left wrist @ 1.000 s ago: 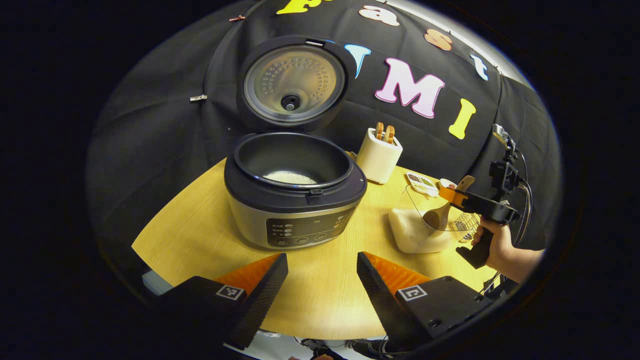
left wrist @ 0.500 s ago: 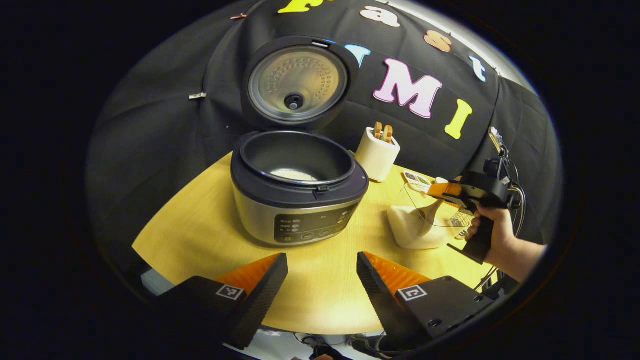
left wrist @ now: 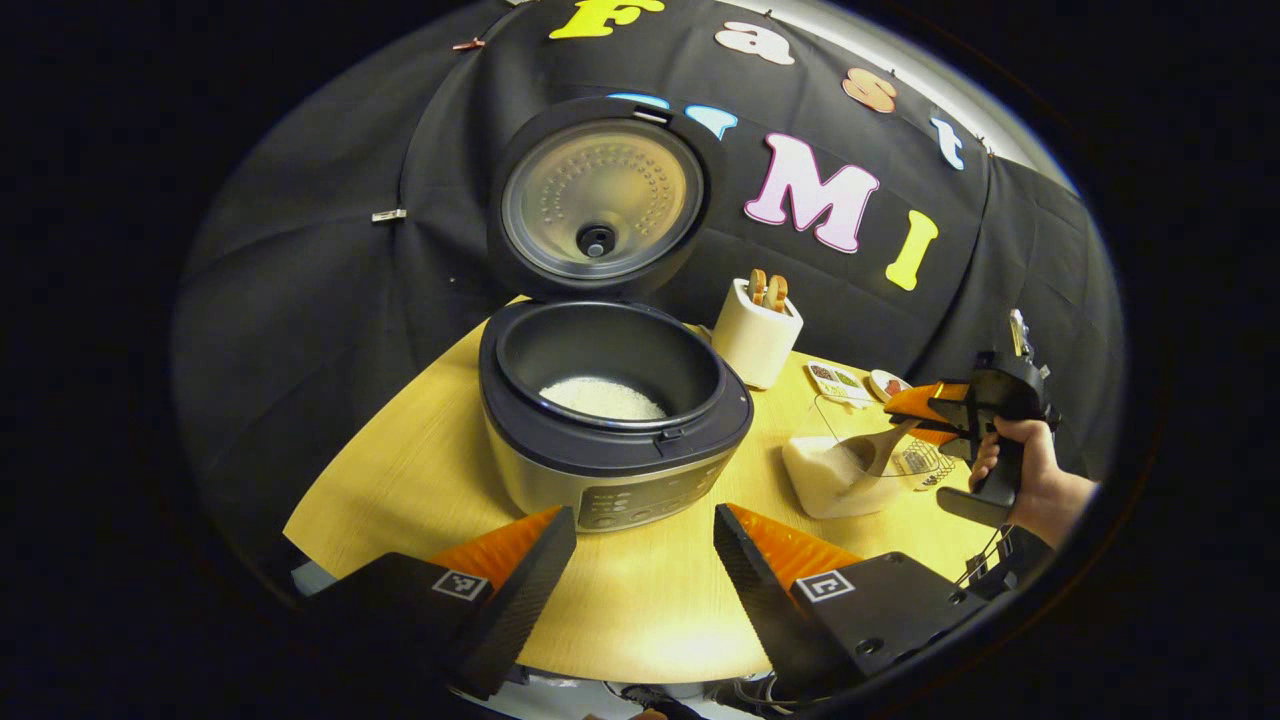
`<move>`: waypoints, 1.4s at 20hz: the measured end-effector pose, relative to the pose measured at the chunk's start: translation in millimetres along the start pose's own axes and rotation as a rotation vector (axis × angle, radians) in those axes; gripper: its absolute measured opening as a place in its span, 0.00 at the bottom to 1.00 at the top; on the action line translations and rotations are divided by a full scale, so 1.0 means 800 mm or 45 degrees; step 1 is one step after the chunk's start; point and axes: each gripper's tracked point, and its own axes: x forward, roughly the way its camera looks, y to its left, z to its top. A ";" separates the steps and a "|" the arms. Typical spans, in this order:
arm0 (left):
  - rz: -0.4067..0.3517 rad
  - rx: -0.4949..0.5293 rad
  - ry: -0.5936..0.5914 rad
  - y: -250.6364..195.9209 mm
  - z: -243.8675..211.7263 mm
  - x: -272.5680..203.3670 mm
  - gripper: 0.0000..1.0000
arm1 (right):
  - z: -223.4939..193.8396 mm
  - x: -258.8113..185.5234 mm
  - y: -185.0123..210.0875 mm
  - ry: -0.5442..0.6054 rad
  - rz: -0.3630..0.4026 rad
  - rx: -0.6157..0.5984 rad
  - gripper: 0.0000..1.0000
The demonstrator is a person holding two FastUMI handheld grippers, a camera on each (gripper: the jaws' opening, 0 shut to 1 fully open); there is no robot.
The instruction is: Close the left gripper, press the button to open the rice cooker; take a wooden spoon from the chopstick holder with the right hand, scoop a spoonful of rice and pour it into the rice cooker, then put the wooden spoon back into the chopstick holder.
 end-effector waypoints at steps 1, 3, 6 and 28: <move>0.002 -0.014 -0.001 0.003 0.000 -0.002 0.95 | 0.007 -0.003 -0.003 -0.003 -0.001 0.044 0.14; 0.008 -0.048 0.005 0.009 -0.001 -0.003 0.96 | 0.023 -0.007 -0.008 -0.025 -0.009 0.092 0.14; 0.030 -0.074 0.015 0.018 -0.004 -0.006 0.96 | 0.036 -0.014 -0.012 -0.030 -0.012 0.136 0.14; 0.058 -0.089 -0.104 0.018 0.033 -0.039 0.95 | 0.089 -0.053 0.151 0.011 0.302 0.452 0.14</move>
